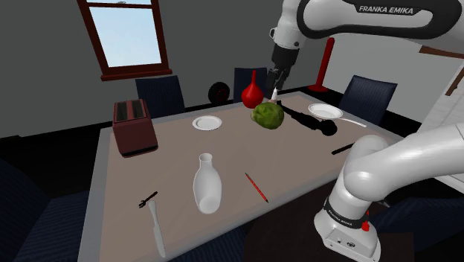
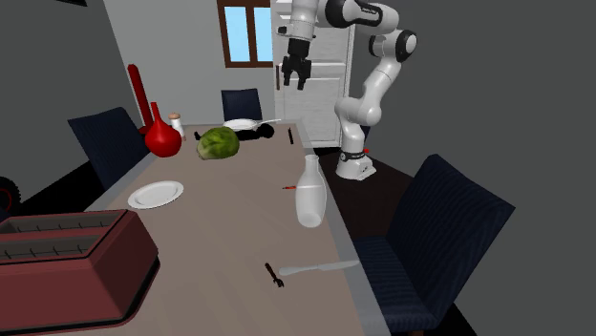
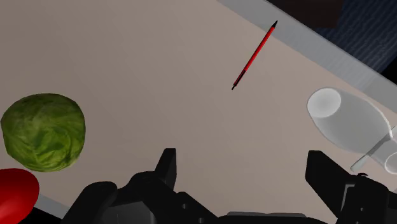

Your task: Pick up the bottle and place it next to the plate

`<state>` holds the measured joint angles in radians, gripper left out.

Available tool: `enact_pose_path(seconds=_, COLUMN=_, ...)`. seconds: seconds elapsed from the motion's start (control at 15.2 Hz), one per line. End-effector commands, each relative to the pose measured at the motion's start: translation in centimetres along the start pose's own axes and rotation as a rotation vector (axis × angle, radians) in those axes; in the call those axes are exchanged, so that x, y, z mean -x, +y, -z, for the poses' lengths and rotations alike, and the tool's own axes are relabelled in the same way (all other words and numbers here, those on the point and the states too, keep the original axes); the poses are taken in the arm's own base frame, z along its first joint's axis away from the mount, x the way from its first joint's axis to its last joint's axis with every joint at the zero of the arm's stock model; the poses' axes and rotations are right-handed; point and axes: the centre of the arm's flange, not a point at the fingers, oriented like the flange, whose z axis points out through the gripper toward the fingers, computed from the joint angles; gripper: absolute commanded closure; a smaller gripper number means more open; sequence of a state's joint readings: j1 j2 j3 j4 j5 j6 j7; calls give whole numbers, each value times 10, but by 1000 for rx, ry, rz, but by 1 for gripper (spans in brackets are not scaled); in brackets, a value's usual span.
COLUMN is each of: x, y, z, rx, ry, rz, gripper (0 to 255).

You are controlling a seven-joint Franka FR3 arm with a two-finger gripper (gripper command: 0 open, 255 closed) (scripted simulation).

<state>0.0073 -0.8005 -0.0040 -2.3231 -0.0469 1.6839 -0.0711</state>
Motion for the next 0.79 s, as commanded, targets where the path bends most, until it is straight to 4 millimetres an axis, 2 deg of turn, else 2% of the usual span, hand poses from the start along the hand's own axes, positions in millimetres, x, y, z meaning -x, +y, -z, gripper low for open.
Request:
enact_pose_path(seconds=0.0, x=0, y=0, z=0, rx=0, ry=0, rz=0, gripper=0)
enact_pose_path(seconds=0.73, x=-42, y=-114, z=-73, rx=-37, ry=-40, rz=11, gripper=0)
